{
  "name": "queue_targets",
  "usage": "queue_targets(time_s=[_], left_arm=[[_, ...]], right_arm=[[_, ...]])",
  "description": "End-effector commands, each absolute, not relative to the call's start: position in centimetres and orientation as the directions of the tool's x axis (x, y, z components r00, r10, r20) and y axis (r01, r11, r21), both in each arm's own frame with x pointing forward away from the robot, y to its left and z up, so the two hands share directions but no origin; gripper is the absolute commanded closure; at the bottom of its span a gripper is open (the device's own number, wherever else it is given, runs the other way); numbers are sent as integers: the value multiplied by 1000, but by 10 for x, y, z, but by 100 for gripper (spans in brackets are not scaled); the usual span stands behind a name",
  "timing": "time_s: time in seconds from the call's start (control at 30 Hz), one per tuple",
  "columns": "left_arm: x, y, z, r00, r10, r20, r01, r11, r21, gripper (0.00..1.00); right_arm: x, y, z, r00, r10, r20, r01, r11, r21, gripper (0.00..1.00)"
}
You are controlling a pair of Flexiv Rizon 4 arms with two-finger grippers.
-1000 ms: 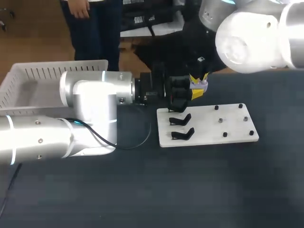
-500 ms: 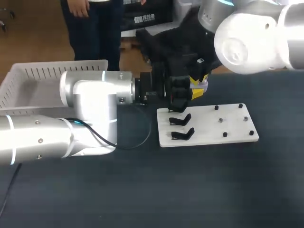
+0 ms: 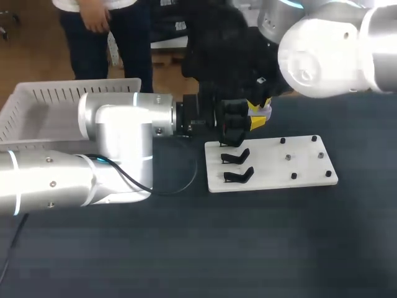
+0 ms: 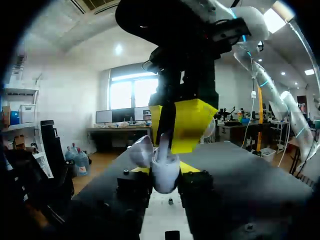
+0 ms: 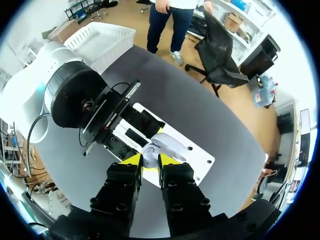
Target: Pick up each earbud case from the left stands, insert the matching earbuds, close the lid, and place the case in the box.
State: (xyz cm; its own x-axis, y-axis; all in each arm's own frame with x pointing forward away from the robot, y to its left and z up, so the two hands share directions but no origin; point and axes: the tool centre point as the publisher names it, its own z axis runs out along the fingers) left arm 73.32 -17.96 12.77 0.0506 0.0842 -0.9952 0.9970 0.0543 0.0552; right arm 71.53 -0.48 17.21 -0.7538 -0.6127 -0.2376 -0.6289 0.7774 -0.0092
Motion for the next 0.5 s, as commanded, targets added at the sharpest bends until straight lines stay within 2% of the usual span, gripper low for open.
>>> queue_targets(time_s=[0.03,0.23,0.3,0.33,0.5], left_arm=[[731,-180,127,55,81,-995,996,65,60,100],[731,-180,127,55,81,-995,996,65,60,100],[731,-180,127,55,81,-995,996,65,60,100],[731,-180,127,55,81,-995,996,65,60,100],[731,-180,127,55,81,-995,996,65,60,100]], right_arm=[[717,-1,170,-752,-619,-226,-631,776,-27,100],[716,-2,168,-750,-627,-212,-632,773,-53,100],[716,-2,167,-747,-631,-208,-632,772,-70,82],[716,-2,167,-747,-631,-208,-632,772,-70,76],[716,-2,167,-746,-632,-209,-633,771,-71,73]])
